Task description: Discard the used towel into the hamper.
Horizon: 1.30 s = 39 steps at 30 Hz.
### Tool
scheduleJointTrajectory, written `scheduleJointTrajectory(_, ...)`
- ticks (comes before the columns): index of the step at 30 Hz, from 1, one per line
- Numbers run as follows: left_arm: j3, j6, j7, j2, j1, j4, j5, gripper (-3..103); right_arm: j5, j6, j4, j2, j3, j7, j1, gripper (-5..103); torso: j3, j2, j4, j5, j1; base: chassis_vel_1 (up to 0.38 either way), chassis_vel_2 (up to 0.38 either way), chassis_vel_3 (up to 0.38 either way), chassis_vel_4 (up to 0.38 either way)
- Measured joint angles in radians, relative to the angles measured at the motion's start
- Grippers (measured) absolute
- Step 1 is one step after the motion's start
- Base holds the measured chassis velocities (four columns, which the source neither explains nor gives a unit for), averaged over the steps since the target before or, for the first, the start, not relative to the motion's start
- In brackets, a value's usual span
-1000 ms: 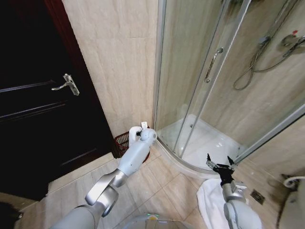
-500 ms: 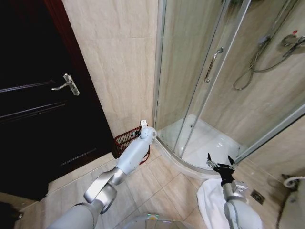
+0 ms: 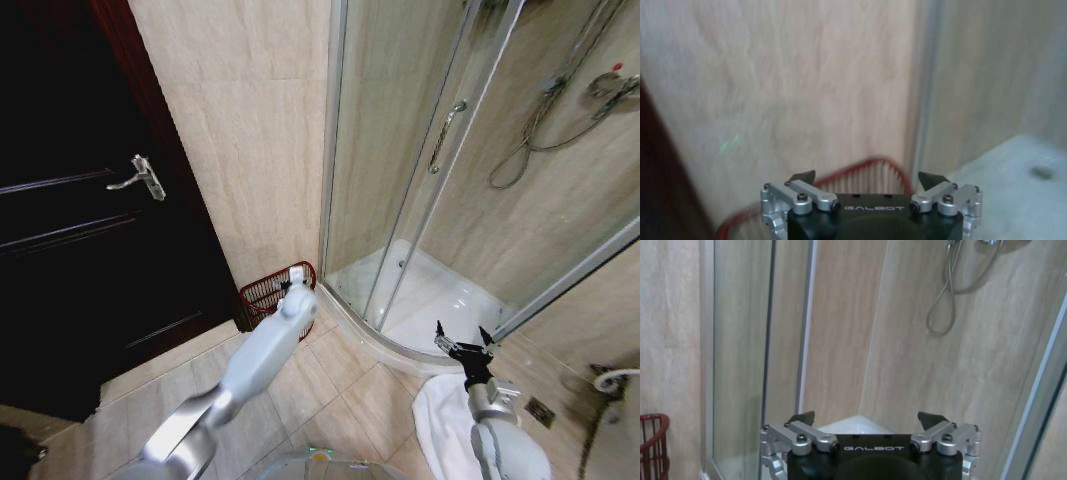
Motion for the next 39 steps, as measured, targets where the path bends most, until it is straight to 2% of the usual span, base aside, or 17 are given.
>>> scheduleJointTrajectory(1, -0.015, -0.031, 0.036, 0.01, 0.021, -0.01, 0.026, 100, 0.001, -0.001, 0.002, -0.002, 0.0, 0.0, 0.0, 100, 0.0, 0.0, 0.0, -0.0002, 0.0, 0.0, 0.0, 0.0, 0.0)
scheduleJointTrajectory(2, -0.059, -0.106, 0.12, 0.033, 0.077, -0.041, 0.073, 100, 0.004, -0.002, 0.006, -0.006, -0.001, 0.0, 0.0, 100, 0.0, 0.0, -0.0001, -0.0001, 0.0, 0.0, 0.0, 0.0, 0.0)
scheduleJointTrajectory(3, -0.09, -0.149, 0.162, 0.049, 0.116, -0.065, 0.094, 100, 0.005, -0.004, 0.01, -0.009, -0.002, 0.0, 0.001, 100, 0.0, 0.0, 0.0, 0.0, 0.0, 0.0, 0.0, 0.0, 0.0)
scheduleJointTrajectory(4, -0.09, -0.149, 0.162, 0.049, 0.116, -0.065, 0.094, 100, 0.005, -0.004, 0.01, -0.009, -0.002, 0.0, 0.001, 100, 0.0, 0.0, 0.0, 0.0, 0.0, 0.0, 0.0, 0.0, 0.0)
scheduleJointTrajectory(5, -0.136, -0.209, 0.209, 0.066, 0.178, -0.11, 0.11, 100, 0.006, -0.006, 0.015, -0.014, -0.004, 0.0, 0.001, 100, 0.0, 0.0, -0.0001, 0.0002, 0.0, 0.0, 0.0, 0.0, 0.0)
scheduleJointTrajectory(6, -0.173, -0.238, 0.234, 0.072, 0.223, -0.144, 0.113, 100, 0.007, -0.008, 0.019, -0.017, -0.005, -0.001, 0.003, 100, 0.0, 0.0, -0.0004, -0.0002, 0.0, 0.0, 0.0, 0.0, 0.0)
scheduleJointTrajectory(7, -0.257, -0.258, 0.28, 0.073, 0.312, -0.214, 0.113, 100, 0.008, -0.015, 0.029, -0.021, -0.008, -0.002, 0.007, 100, 0.0, 0.0, -0.0002, 0.0001, 0.0, 0.0, 0.0, 0.0, 0.0)
scheduleJointTrajectory(9, -0.291, -0.261, 0.302, 0.069, 0.347, -0.245, 0.112, 100, 0.012, -0.02, 0.035, -0.022, -0.01, -0.003, 0.009, 100, 0.0, 0.0, 0.0, 0.0004, 0.0, 0.0, 0.0, 0.0, 0.0)
scheduleJointTrajectory(10, -0.328, -0.262, 0.33, 0.063, 0.385, -0.279, 0.111, 100, 0.016, -0.026, 0.041, -0.024, -0.013, -0.003, 0.012, 100, 0.0, 0.0, 0.0001, 0.0002, 0.0, 0.0, 0.0, 0.0, 0.0)
scheduleJointTrajectory(11, -0.406, -0.261, 0.379, 0.05, 0.456, -0.342, 0.111, 100, 0.023, -0.036, 0.056, -0.028, -0.017, -0.005, 0.019, 100, 0.0, 0.0, 0.0001, 0.0001, 0.0, 0.0, 0.0, 0.0, 0.0)
scheduleJointTrajectory(15, -0.486, -0.251, 0.401, 0.027, 0.517, -0.39, 0.124, 100, 0.031, -0.044, 0.071, -0.035, -0.02, -0.012, 0.024, 100, 0.0, 0.0, 0.0, 0.0, 0.0, 0.0, 0.0, 0.0, 0.0)
scheduleJointTrajectory(17, -0.569, -0.233, 0.404, -0.008, 0.566, -0.423, 0.168, 100, 0.04, -0.049, 0.086, -0.04, -0.022, -0.017, 0.026, 100, 0.0, 0.0, -0.0001, 0.0002, 0.0, 0.0, 0.0, 0.0, 0.0)
scheduleJointTrajectory(18, -0.569, -0.233, 0.404, -0.008, 0.566, -0.423, 0.168, 100, 0.04, -0.049, 0.086, -0.04, -0.022, -0.017, 0.026, 100, 0.0, 0.0, -0.0001, 0.0002, 0.0, 0.0, 0.0, 0.0, 0.0)
scheduleJointTrajectory(21, -0.66, -0.224, 0.384, -0.059, 0.596, -0.424, 0.241, 100, 0.057, -0.051, 0.108, -0.046, -0.02, -0.029, 0.013, 100, 0.0, 0.0, -0.0002, 0.0002, 0.0, 0.0, 0.0, 0.0, 0.0)
scheduleJointTrajectory(26, -0.694, -0.217, 0.37, -0.075, 0.634, -0.426, 0.253, 100, 0.101, -0.053, 0.153, -0.06, -0.008, -0.055, -0.02, 100, 0.0, 0.0, -0.0001, 0.0001, 0.0, 0.0, 0.0, 0.0, 0.0)
scheduleJointTrajectory(30, -0.718, -0.224, 0.387, -0.082, 0.664, -0.443, 0.226, 100, 0.156, -0.058, 0.223, -0.073, 0.009, -0.064, -0.064, 100, 0.0, 0.0, -0.0003, 0.0001, 0.0, 0.0, 0.0, 0.0, 0.0)
scheduleJointTrajectory(39, -0.721, -0.214, 0.397, -0.094, 0.686, -0.491, 0.204, 100, 0.164, -0.076, 0.273, -0.082, 0.029, -0.059, -0.082, 100, 0.0, 0.0, -0.0003, 0.0003, 0.0, 0.0, 0.0, 0.0, 0.0)
